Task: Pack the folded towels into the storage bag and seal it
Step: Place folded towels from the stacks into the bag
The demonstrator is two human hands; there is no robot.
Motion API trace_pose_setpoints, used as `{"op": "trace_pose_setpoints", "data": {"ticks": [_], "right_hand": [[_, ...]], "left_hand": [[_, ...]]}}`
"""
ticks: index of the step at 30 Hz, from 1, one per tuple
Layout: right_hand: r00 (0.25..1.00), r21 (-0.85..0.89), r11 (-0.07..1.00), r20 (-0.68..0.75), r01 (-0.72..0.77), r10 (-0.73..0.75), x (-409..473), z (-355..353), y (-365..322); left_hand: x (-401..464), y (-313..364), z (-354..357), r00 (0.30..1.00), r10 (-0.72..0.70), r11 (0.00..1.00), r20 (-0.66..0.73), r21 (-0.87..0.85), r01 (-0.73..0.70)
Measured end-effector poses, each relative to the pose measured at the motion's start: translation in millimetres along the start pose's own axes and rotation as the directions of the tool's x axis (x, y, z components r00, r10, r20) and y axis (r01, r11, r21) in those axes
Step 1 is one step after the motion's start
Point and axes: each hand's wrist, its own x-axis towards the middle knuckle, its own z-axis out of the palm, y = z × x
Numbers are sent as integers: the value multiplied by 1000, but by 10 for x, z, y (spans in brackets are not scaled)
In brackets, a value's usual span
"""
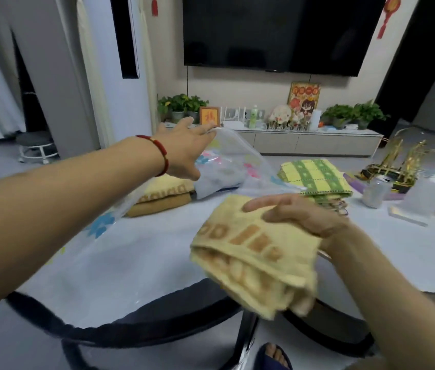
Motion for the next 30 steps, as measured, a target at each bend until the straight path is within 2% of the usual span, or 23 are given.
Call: {"op": "trace_pose_setpoints", "data": {"ticks": [1, 3, 5, 6, 7, 9, 11, 13, 14, 17, 20, 22, 23, 24, 25, 28, 29, 30], "right_hand": [[999, 32, 999, -33, -5, 6, 222, 178, 104], [963, 124, 992, -270, 10, 24, 644, 360, 318], [828, 86, 996, -557, -14, 60, 947, 362, 560], [760, 64, 997, -646, -49, 79, 1047, 336, 655], [722, 76, 994, -684, -76, 108, 1115, 314, 745], [712, 114, 987, -684, -114, 161, 1196, 295, 873], [670, 22, 985, -730, -174, 135, 1272, 281, 938], [592, -95, 970, -804, -223, 58, 1322, 295, 965], [578, -146, 961, -816, -235, 18, 1327, 299, 969], [646, -318, 900, -761, -297, -56, 1283, 271, 928], [735, -477, 797, -675, -370, -63, 1100, 260, 758], [772, -597, 719, -621, -357, -133, 858, 268, 662], [764, -637, 699, -613, -325, -203, 700, 252, 622], [724, -661, 691, -625, -293, -291, 529, 210, 571], [649, -661, 701, -661, -267, -376, 369, 111, 520], [351, -587, 784, -790, -201, -502, 69, -502, 394], [300, -573, 784, -811, -237, -502, 60, -766, 370], [290, -572, 757, -818, -318, -496, 99, -1047, 374]], "left_hand": [[-22, -14, -32, 1000, 1, 1000, 5, 3, -1], [-61, -31, -85, 1000, 9, 1000, 10, 16, -9], [-81, -46, -112, 1000, 12, 1000, 10, 22, -12], [-84, -58, -116, 1000, 12, 1000, 7, 20, -12], [-89, -61, -113, 1000, 11, 1000, 4, 16, -11], [-93, -56, -87, 1000, 16, 1000, -2, 11, -16], [-99, -43, -39, 1000, 23, 1000, -9, 20, -23], [-105, -30, 8, 999, 30, 999, -16, 24, -30], [-108, -17, 23, 999, 36, 999, -16, 23, -35], [-108, 34, 84, 998, 51, 998, -32, 28, -50], [-73, 78, 188, 994, 75, 996, -76, 48, -71], [-17, 139, 283, 987, 110, 992, -116, 71, -103], [21, 178, 332, 983, 127, 990, -133, 72, -119], [58, 224, 378, 980, 143, 989, -140, 64, -135], [101, 276, 420, 977, 158, 987, -142, 52, -152], [239, 425, 521, 972, 184, 983, -145, 37, -181], [284, 461, 542, 972, 185, 983, -145, 30, -182], [326, 489, 555, 972, 184, 983, -144, 22, -183]]}}
